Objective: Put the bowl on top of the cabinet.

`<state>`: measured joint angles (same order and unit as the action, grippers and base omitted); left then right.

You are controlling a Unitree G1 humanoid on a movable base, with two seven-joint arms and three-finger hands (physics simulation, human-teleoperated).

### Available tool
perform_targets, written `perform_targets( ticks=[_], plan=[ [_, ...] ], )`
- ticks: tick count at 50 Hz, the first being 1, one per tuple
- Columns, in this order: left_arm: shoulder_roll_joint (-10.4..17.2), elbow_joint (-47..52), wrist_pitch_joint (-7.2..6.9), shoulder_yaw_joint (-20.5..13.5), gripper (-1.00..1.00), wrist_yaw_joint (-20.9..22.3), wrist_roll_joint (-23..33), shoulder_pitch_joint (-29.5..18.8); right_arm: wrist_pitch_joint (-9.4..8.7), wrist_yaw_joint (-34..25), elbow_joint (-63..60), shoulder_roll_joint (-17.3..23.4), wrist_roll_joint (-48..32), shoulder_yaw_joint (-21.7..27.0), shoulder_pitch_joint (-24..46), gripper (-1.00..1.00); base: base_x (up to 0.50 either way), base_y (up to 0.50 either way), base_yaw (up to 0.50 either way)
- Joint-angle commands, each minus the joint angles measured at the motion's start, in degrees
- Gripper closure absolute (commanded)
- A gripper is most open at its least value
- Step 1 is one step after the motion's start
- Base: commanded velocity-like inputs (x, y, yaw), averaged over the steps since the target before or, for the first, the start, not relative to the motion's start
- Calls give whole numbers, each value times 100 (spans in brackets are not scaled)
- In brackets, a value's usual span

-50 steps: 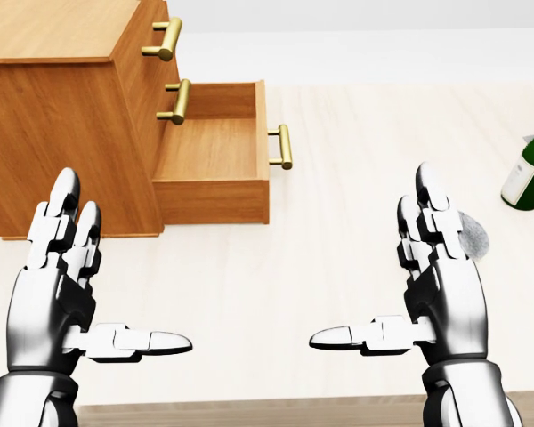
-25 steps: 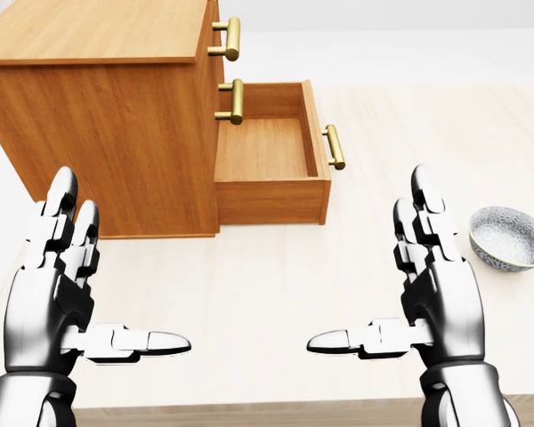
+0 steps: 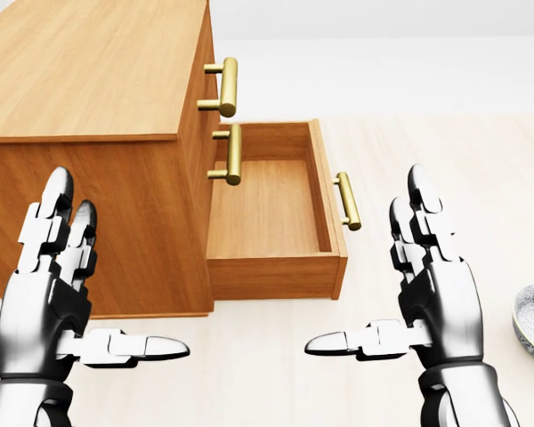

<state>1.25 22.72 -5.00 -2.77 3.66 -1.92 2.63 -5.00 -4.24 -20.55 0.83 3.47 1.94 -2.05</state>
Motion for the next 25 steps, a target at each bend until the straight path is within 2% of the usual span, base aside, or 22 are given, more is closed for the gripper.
perform_targets(
  ticks=[1,25],
  plan=[
    [-12,859,0,22,-100,-31,-90,-121,0,64,-117,11,-42,18,-6,-100,0,0,0],
    [-26,1434,0,52,-100,-54,-155,-137,0,79,-144,-2,-107,-9,-9,-100,0,0,0]
  ],
)
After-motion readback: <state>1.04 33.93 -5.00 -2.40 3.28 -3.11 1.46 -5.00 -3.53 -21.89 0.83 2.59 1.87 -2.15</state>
